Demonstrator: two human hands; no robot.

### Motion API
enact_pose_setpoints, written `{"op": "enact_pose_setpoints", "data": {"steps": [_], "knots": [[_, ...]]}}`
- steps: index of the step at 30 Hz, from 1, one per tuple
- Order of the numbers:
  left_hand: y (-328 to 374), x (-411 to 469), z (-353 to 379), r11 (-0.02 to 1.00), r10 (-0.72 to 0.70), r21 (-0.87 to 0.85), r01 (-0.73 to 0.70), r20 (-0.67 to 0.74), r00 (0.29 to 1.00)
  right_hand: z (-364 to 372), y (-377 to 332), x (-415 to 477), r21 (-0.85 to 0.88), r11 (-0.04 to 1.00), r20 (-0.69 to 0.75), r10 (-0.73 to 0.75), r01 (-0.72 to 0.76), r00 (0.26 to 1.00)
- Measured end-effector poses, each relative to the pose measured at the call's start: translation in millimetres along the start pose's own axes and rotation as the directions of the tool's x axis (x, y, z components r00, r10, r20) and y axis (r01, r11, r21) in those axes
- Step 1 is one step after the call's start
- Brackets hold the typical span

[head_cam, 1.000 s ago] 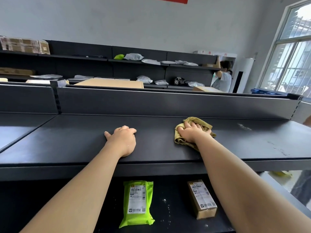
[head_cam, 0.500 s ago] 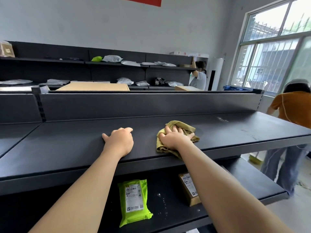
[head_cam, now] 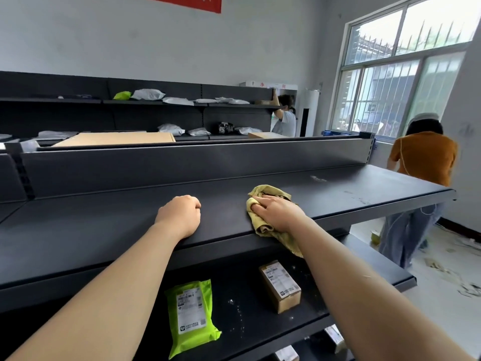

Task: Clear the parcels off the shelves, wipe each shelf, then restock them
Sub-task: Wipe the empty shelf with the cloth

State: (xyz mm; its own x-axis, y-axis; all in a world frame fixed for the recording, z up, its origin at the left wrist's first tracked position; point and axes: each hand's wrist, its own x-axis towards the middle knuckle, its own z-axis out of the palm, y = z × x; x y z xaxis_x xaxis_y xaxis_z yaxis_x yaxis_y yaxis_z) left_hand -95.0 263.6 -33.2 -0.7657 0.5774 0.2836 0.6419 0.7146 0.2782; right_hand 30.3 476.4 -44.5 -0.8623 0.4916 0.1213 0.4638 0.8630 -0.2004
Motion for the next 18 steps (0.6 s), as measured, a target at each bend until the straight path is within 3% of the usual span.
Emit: {"op": "enact_pose_setpoints", "data": {"steps": [7, 13, 18], "knots": [[51, 14, 20, 0.999, -0.013, -0.031, 0.015, 0.057, 0.998, -12, 58, 12, 0.04, 0.998, 0.016, 0.05, -0.051, 0.999], [85, 34, 39, 0.997, -0.062, -0.028, 0.065, 0.114, 0.992, -15, 60, 49, -0.096, 0.994, 0.113, -0.042, 0.053, 0.993], [87, 38, 49, 0.997, -0.078, -0.015, 0.079, 0.08, 0.994, -9, 41, 79, -0.064, 0.973, 0.186, -0.208, 0.223, 0.96]]}}
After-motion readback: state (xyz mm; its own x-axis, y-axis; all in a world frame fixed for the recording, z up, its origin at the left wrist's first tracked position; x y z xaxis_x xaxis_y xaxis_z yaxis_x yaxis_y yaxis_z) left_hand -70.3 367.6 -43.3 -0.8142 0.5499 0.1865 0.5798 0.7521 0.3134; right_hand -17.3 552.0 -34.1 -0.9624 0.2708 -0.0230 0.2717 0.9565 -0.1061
